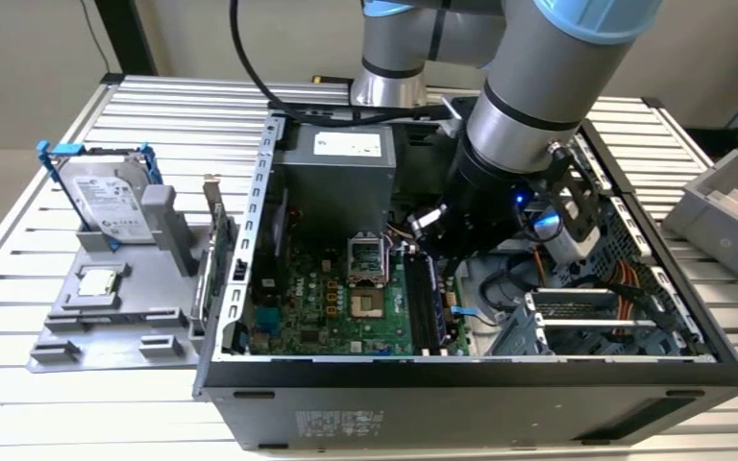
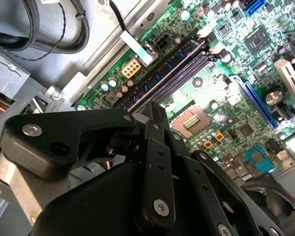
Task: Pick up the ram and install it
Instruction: 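Press down the ram until it locks into place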
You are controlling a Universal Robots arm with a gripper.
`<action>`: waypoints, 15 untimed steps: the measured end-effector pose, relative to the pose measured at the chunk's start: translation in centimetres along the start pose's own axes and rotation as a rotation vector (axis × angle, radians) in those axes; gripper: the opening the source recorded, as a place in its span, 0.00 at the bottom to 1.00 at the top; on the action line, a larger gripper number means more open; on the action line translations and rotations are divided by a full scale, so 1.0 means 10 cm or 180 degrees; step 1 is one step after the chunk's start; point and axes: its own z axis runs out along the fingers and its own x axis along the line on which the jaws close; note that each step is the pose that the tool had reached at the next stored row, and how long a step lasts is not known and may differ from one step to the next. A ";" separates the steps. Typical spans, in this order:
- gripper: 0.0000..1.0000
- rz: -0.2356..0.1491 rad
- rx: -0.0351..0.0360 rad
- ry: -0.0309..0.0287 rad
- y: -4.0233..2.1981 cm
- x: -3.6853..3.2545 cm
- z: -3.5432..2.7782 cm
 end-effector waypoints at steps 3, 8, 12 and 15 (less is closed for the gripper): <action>0.00 -0.0064 0.0005 0.0002 0.000 0.000 0.000; 0.00 -0.0155 0.0011 0.0006 0.000 0.000 0.000; 0.00 -0.0220 0.0015 0.0008 0.000 0.000 0.000; 0.00 -0.0262 0.0018 0.0010 0.000 0.000 0.000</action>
